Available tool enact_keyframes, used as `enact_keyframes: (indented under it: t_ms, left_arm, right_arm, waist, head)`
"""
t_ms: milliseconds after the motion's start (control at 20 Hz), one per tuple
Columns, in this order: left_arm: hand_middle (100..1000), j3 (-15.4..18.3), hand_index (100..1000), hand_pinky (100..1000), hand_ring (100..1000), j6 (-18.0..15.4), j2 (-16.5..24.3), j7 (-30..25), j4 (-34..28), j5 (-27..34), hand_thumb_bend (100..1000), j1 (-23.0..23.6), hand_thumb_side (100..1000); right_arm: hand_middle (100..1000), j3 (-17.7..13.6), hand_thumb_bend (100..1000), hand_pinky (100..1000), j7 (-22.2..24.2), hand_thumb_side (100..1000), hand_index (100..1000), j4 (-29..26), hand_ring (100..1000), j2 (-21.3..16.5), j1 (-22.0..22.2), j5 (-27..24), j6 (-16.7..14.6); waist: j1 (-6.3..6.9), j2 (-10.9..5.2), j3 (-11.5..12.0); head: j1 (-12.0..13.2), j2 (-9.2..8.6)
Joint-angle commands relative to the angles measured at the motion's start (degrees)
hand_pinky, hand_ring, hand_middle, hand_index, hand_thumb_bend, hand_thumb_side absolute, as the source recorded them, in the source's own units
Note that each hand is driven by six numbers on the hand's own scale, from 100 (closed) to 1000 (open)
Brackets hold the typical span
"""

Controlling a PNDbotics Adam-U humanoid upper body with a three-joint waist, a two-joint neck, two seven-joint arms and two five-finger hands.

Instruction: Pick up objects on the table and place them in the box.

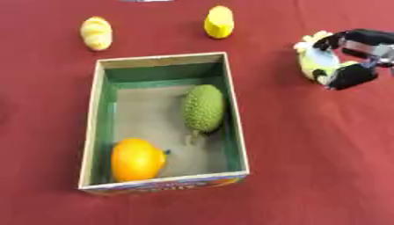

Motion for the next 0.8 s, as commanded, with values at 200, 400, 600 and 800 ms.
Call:
enact_keyframes:
  t_ms: [200,400,600,800]
  left_arm:
    - [672,0.1,848,774,671,-0.1,1.2,-0.3,-0.9,0.3,100,-0.5,642]
    - [672,0.1,848,773,671,-0.1,1.2,-0.3,-0.9,0.4,100,-0.5,642]
    - [672,0.1,847,773,670,-0.1,1.2,-0.3,-0.9,0.5,100,-0.6,643]
    - [672,0.0,847,773,670,-0.1,1.2,-0.4,-0.9,0.5,100,-0.6,643]
  right_arm:
    - [891,1.0,239,910,2.3,377,963,1.6,961,-0.1,-1.4,3.3,-1.4]
    - [832,1.1,267,887,1.5,413,927,2.8,927,0.6,-2.4,5.3,-1.2]
    - [712,1.1,217,833,-2.9,403,824,4.1,827,1.5,-3.4,6.5,0.8]
    - [666,1.4,107,815,-7.1,381,790,4.7,793,1.9,-4.0,5.2,2.0]
  waist:
    - [-0.03,-0.59,0.2]
    - [-0.05,-0.35,0.3]
    - [-0.14,-0.10,0.4]
    - [-0.25,0.09,0.5]
  head:
    - [-0.4,-0.87]
    - [-0.6,-1.04]
    - [-0.8,-1.19]
    - [-0.8,-1.14]
